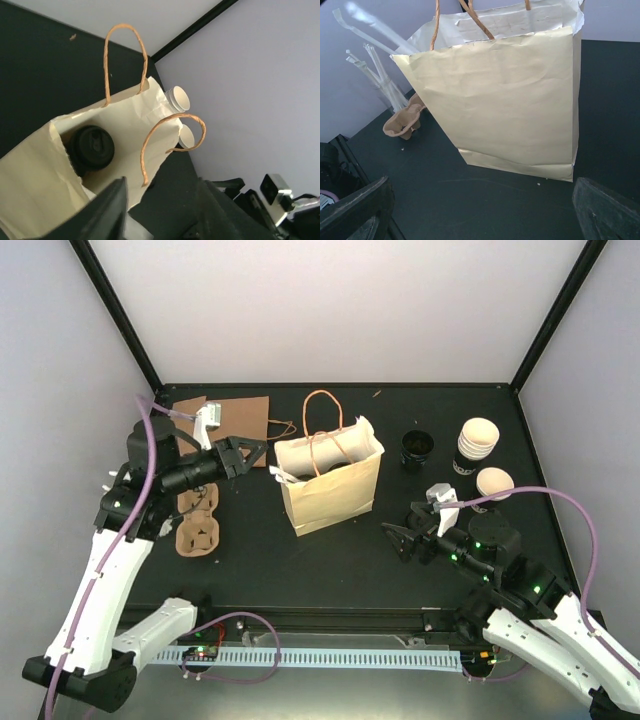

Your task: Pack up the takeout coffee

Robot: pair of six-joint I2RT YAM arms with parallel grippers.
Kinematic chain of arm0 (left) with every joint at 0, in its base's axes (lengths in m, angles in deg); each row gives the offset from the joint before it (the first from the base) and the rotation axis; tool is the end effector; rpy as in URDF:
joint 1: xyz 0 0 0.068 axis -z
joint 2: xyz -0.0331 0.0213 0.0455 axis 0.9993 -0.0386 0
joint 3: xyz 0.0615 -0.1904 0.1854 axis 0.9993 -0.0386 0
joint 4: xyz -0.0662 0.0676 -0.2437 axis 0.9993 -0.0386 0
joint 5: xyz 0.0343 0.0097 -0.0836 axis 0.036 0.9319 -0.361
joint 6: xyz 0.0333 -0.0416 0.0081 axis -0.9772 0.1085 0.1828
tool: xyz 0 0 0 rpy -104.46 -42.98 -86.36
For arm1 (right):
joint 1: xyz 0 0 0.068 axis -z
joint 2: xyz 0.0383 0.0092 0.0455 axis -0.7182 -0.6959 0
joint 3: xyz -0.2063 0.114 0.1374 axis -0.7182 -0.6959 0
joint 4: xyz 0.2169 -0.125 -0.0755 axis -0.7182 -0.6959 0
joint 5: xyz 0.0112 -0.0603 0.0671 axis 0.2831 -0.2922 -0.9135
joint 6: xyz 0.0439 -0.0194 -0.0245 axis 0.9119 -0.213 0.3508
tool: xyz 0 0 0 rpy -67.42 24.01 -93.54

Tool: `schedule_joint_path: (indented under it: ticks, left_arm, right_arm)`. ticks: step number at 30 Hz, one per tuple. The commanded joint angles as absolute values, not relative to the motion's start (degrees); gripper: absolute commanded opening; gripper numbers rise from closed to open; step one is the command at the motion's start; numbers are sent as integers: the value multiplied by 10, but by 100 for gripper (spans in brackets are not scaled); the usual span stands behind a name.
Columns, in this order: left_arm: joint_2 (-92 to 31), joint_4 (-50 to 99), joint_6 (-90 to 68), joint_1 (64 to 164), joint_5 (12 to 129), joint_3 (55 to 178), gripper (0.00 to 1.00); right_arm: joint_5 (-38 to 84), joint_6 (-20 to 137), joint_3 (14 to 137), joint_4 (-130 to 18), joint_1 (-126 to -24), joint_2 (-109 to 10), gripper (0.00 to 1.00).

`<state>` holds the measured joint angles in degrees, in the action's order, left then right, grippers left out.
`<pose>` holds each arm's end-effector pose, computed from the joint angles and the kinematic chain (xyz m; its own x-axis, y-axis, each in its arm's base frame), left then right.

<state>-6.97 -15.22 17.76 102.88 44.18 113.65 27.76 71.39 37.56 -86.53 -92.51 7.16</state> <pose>0.1570 -0.0632 0.4177 -0.7190 -0.3560 -0.5968 0.3483 0.5585 -0.7528 0.0728 0.0794 0.3040 -0.4545 0.0132 -0.8906 -0.6402 0.6904 0.3370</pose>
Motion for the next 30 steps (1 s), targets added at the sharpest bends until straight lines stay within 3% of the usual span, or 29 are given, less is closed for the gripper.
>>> schedule_joint_path:
  ticks: [1,4,9,17,30]
  left_arm:
    - [-78,-117,167,1037,429,1142,52]
    - [-80,-121,153,1038,421,1149,79]
    - [-67,-140,108,1037,438,1160,96]
    - [-1,-215,3,1037,617,1118,99]
    - [224,-32,-19,1037,701,767,99]
  right_arm:
    - [286,716,379,-861,-926,72,100]
    - [287,716,380,-861,-926,71,100]
    - [302,717,383,-865,-926,72,100]
    - [386,705,385,-849,-926,89,100]
    - [540,584,271,-715,-927,193,100]
